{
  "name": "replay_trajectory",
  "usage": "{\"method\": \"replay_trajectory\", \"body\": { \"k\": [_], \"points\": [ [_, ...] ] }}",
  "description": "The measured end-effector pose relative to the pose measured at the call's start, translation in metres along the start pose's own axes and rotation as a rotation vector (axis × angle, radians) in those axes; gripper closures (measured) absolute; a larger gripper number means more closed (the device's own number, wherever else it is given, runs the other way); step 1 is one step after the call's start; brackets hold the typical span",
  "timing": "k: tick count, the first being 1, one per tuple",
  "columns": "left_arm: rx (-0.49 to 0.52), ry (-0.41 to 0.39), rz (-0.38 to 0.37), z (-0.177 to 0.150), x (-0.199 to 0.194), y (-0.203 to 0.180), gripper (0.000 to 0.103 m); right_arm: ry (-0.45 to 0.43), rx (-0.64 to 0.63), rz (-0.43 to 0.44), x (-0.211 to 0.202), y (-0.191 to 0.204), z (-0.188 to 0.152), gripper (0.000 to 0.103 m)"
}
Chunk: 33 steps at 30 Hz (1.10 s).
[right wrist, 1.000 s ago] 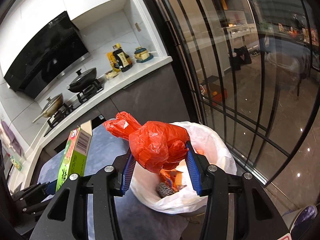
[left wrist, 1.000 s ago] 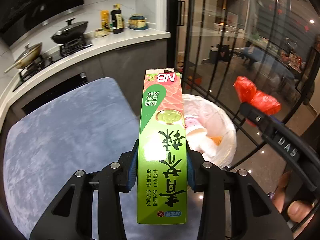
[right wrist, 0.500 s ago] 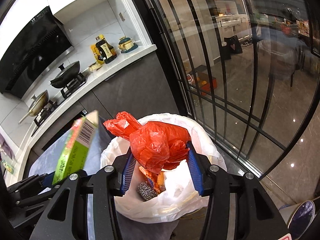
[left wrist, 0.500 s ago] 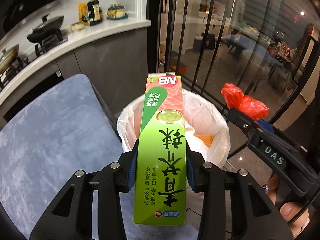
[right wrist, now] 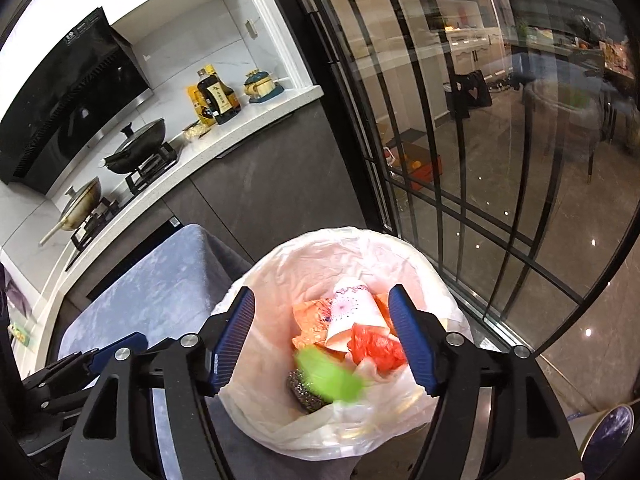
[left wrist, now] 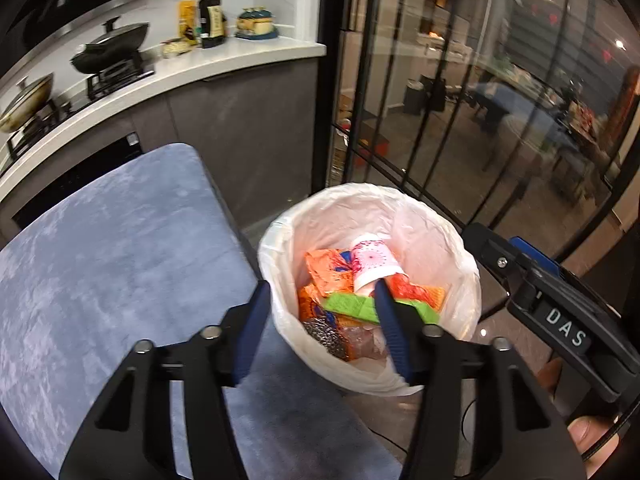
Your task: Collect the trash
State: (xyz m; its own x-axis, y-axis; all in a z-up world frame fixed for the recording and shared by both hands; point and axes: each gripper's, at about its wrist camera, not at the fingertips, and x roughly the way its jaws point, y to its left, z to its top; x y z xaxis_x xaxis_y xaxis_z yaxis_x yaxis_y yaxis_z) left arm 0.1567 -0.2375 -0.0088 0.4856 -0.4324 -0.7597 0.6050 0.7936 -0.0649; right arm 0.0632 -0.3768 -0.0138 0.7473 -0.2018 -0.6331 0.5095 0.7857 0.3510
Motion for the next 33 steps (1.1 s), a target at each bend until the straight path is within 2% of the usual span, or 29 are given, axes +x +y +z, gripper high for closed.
{"method": "replay_trajectory", "body": {
  "k": [4, 12, 14, 16, 21, 24, 31, 33],
  "points": [
    [-0.009, -0.028, 0.039, 0.000, -0.013, 0.008, 0.044, -0.001, -0.023, 0.015, -0.007, 0.012, 0.000, 0.034],
    [-0.080, -0.031, 0.078, -0.009, -0.037, 0.033, 0.043, -0.013, -0.101, 0.005, -0.035, 0.037, -0.003, 0.029],
    [-0.091, -0.026, 0.099, -0.013, -0.043, 0.038, 0.030, -0.010, -0.117, 0.004, -0.043, 0.043, -0.006, 0.027],
    [-0.106, -0.034, 0.121, -0.018, -0.052, 0.045, 0.025, -0.010, -0.129, 0.003, -0.050, 0.047, -0.009, 0.027],
    [-0.121, -0.033, 0.163, -0.031, -0.073, 0.057, 0.024, -0.006, -0.179, -0.006, -0.070, 0.059, -0.024, 0.020],
    [-0.130, -0.024, 0.180, -0.041, -0.082, 0.062, 0.021, 0.015, -0.218, 0.000, -0.078, 0.064, -0.032, 0.019],
    [-0.125, -0.024, 0.207, -0.061, -0.101, 0.063, 0.020, 0.033, -0.238, -0.020, -0.101, 0.063, -0.052, 0.018],
    [-0.124, -0.024, 0.207, -0.067, -0.106, 0.062, 0.019, 0.040, -0.256, -0.037, -0.105, 0.064, -0.059, 0.014]
  ]
}}
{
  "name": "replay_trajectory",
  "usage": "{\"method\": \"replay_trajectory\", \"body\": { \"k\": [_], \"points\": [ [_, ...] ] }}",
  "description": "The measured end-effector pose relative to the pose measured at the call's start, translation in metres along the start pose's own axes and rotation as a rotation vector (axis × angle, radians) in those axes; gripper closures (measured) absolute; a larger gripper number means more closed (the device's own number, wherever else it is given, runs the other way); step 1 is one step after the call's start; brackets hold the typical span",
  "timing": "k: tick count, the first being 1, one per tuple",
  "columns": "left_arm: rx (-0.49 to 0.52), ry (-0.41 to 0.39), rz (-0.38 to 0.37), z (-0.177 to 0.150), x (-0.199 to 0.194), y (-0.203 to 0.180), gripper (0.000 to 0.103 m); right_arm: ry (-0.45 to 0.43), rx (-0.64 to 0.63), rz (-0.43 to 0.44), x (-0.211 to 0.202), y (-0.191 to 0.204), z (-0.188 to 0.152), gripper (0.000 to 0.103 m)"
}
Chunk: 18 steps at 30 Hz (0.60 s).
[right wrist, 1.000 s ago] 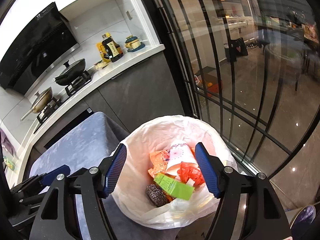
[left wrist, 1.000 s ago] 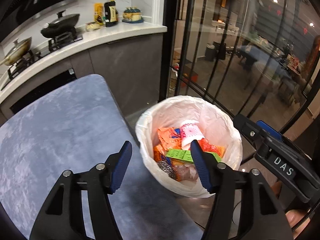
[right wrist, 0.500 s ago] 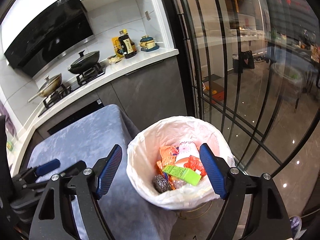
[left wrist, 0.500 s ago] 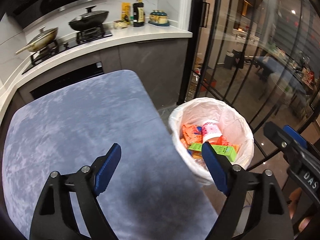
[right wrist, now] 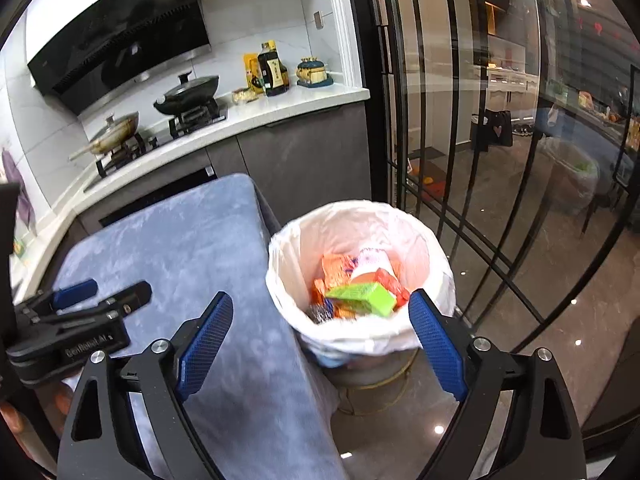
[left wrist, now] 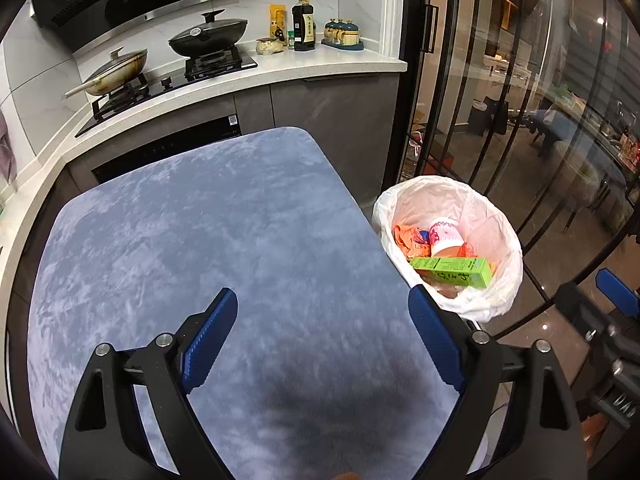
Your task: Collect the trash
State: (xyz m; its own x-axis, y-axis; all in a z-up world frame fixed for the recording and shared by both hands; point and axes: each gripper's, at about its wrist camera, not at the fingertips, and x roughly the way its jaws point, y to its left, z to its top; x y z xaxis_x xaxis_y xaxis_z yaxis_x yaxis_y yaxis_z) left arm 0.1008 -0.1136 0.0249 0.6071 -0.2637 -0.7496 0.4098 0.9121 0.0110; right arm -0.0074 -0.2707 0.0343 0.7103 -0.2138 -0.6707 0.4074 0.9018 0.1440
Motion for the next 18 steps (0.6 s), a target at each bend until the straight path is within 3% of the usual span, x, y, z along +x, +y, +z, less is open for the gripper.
{"method": "replay_trajectory", "body": {
  "k": [3, 4, 18],
  "points": [
    [-0.003, 0.000, 0.011, -0.007, -0.006, 0.002, 0.018, 0.013, -0.026, -0.007, -0.004, 0.005, -0.010, 0.007],
    [-0.008, 0.003, 0.016, -0.010, -0.008, 0.003, 0.014, 0.011, -0.031, -0.008, -0.007, 0.006, -0.013, 0.007],
    [-0.032, 0.028, 0.082, -0.044, -0.020, 0.013, 0.011, 0.039, -0.099, -0.022, -0.021, 0.019, -0.036, 0.007]
  ]
}}
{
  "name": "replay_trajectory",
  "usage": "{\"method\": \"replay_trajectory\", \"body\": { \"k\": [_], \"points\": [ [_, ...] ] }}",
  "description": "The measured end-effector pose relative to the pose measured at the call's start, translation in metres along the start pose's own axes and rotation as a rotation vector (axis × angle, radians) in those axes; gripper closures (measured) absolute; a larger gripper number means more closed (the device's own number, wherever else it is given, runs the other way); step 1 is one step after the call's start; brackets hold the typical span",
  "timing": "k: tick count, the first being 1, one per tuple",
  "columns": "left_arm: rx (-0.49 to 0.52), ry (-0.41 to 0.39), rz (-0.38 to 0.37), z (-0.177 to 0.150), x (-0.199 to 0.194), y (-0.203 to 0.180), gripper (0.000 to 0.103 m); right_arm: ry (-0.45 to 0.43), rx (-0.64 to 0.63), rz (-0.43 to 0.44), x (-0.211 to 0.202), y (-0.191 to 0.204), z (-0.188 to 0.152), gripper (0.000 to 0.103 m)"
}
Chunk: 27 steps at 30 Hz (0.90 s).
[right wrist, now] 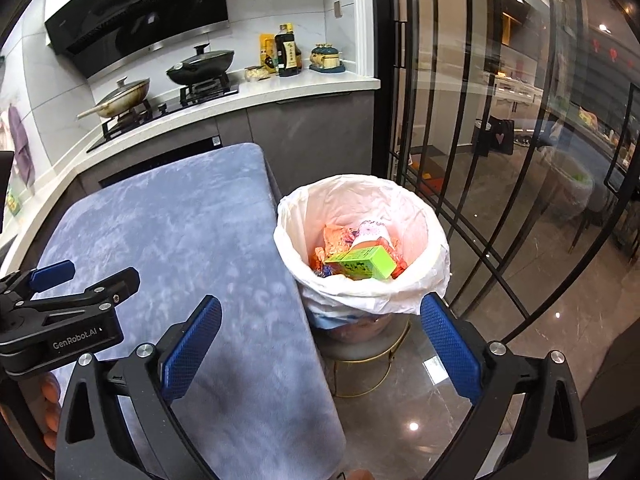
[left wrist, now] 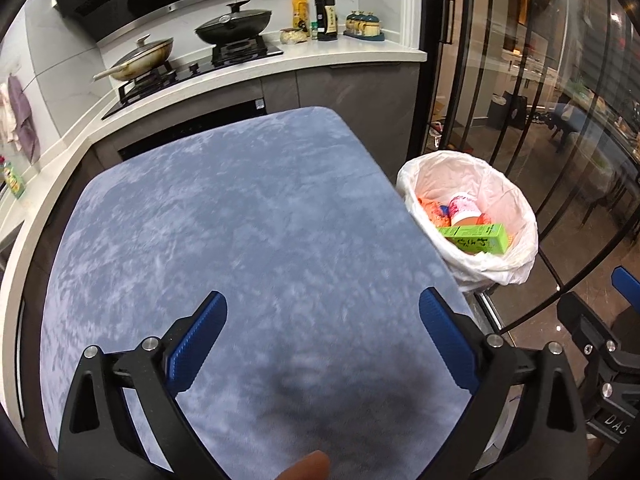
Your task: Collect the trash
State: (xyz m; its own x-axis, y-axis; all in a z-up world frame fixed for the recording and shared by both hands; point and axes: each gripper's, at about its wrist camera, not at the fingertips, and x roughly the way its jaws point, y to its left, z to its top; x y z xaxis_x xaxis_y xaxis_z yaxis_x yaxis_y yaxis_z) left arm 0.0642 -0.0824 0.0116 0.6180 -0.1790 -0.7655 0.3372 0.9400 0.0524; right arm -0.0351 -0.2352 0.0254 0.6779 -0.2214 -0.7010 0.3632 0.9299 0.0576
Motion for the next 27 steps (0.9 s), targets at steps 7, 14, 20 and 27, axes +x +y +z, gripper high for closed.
{"method": "replay_trajectory", "body": {
  "k": [7, 14, 20, 27],
  "points": [
    [0.002, 0.011, 0.031, -0.013, 0.001, 0.003, 0.010, 0.001, -0.037, -0.008, -0.001, 0.006, -0.007, 0.007],
    [-0.001, 0.020, 0.044, -0.019, 0.004, 0.004, 0.010, 0.010, -0.037, -0.010, 0.001, 0.005, -0.009, 0.007],
    [0.011, 0.015, 0.040, -0.022, 0.005, 0.002, 0.010, 0.016, -0.038, -0.019, 0.004, 0.004, -0.011, 0.007],
    [0.013, 0.021, 0.033, -0.023, 0.007, -0.001, 0.010, 0.020, -0.042, -0.024, 0.006, 0.003, -0.012, 0.007]
  ]
}}
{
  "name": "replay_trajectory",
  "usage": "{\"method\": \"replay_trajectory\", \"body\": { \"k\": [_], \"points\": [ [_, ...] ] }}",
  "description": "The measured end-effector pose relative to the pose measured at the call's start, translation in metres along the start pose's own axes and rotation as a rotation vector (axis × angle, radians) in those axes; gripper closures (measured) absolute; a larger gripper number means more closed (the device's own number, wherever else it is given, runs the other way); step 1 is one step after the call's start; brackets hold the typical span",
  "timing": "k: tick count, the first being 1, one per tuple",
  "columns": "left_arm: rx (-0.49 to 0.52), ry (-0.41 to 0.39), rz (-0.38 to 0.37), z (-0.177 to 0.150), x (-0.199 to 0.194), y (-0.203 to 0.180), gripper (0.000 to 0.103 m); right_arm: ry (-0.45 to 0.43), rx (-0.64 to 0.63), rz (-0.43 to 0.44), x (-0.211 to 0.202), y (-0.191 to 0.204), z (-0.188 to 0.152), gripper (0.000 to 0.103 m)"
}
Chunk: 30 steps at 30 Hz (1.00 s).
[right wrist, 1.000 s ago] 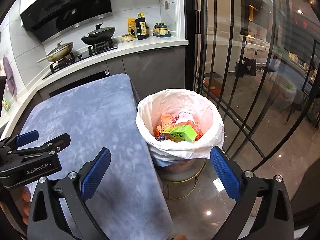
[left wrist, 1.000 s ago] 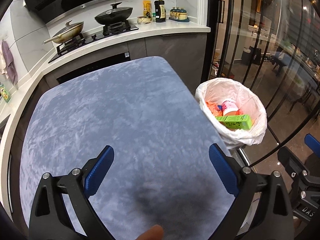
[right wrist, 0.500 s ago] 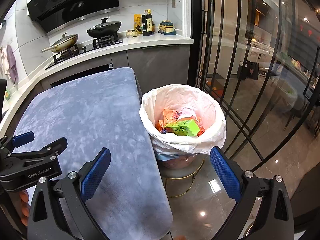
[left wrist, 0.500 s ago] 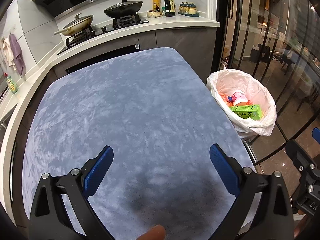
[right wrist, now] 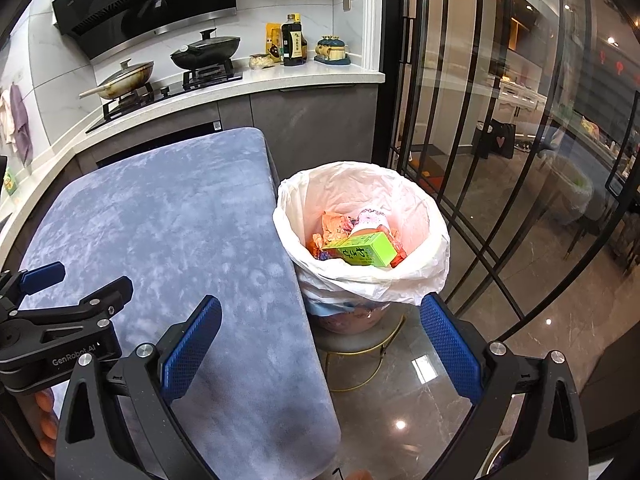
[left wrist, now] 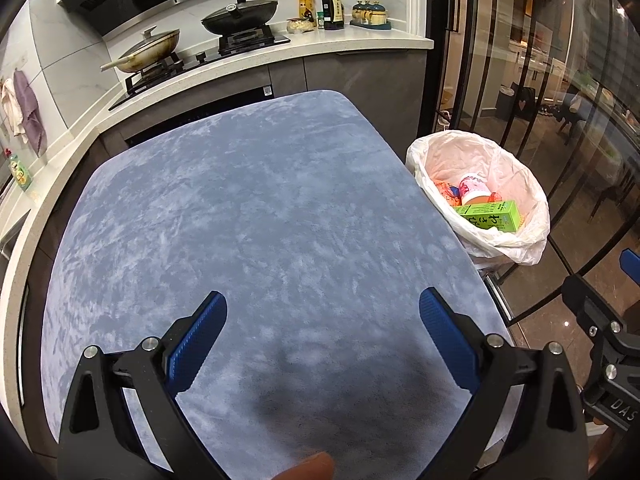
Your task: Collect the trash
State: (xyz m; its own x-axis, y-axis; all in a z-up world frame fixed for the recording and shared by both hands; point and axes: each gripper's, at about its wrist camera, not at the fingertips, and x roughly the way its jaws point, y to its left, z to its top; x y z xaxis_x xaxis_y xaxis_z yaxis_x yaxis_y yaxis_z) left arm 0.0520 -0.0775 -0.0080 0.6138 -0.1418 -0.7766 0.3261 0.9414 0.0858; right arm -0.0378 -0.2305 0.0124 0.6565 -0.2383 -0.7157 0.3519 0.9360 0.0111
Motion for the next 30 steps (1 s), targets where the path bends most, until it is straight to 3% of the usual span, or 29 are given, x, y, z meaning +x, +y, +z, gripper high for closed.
{"method": "replay_trajectory", "body": {
  "k": [30],
  "points": [
    [0.036, -0.002, -0.014, -0.003, 0.002, -0.022, 0.010, 0.015, 0.014, -0.004, 0.011, -0.007, -0.006, 0.007]
  ]
}}
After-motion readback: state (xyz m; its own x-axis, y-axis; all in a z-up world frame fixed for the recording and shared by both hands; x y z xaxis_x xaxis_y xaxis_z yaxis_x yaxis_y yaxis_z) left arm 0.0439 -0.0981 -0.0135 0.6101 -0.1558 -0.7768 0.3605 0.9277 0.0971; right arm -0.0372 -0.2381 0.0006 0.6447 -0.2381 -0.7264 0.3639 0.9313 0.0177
